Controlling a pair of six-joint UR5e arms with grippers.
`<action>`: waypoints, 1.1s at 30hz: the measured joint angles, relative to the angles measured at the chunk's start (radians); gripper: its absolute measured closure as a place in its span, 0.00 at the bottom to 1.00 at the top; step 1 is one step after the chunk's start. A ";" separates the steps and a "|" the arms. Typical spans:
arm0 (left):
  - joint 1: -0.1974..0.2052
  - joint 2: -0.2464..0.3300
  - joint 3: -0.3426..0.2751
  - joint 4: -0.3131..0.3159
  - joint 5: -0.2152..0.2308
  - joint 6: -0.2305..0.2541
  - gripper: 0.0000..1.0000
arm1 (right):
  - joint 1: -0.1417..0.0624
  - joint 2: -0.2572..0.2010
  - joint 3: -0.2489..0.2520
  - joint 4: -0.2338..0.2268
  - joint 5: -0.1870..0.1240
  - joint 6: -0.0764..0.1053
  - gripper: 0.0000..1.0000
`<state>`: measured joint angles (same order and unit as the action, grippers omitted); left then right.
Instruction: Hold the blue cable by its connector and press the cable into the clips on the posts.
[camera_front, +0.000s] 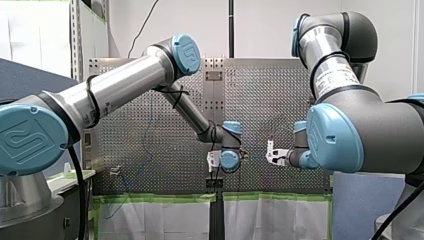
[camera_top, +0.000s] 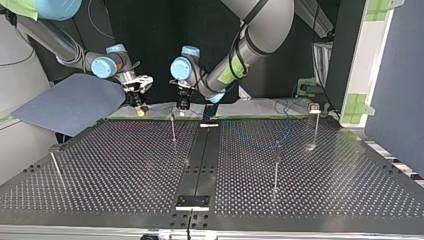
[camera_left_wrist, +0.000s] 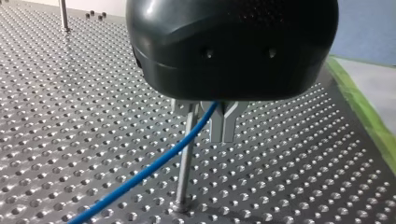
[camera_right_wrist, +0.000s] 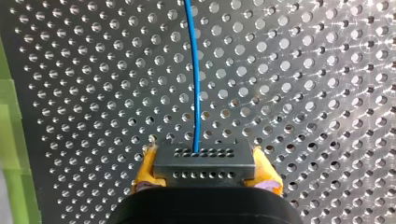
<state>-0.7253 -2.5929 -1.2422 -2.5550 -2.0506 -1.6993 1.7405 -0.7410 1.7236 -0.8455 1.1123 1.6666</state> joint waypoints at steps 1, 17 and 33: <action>0.001 0.000 0.006 -0.005 0.001 0.000 0.99 | 0.000 0.000 -0.002 0.001 0.000 -0.001 1.00; -0.012 0.000 0.044 -0.048 0.000 0.012 0.99 | -0.004 0.000 -0.021 0.055 0.012 -0.043 1.00; -0.027 0.001 0.045 -0.159 -0.024 0.012 0.99 | -0.006 -0.001 -0.020 0.122 0.067 -0.126 1.00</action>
<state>-0.7520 -2.5920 -1.1976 -2.7139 -2.0750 -1.6872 1.7348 -0.7424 1.7034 -0.7240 1.1790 1.5403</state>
